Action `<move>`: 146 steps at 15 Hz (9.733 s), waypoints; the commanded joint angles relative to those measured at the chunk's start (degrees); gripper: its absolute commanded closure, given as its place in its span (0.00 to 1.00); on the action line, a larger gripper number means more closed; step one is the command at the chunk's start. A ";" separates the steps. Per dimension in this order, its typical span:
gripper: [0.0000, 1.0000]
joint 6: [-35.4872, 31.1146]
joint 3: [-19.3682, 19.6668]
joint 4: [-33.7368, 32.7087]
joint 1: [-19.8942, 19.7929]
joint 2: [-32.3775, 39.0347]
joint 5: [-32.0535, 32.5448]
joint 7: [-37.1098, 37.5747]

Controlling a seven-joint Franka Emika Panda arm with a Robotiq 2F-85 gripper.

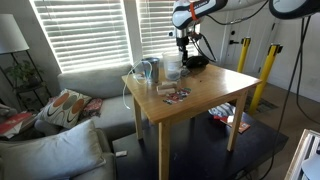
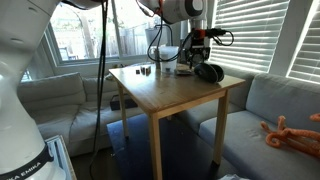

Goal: Move the black pouch to the bottom left side of the table

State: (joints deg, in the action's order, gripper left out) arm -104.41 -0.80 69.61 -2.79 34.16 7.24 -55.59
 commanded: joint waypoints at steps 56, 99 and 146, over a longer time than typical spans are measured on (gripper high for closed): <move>0.97 0.18 -0.24 36.66 4.14 -50.35 -0.48 8.33; 0.97 24.97 -19.89 11.17 24.53 -18.55 13.19 25.55; 0.00 1.42 -14.26 37.57 18.78 -46.60 6.26 47.78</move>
State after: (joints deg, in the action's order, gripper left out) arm -103.16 -14.42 107.43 16.65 -12.54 13.63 -7.74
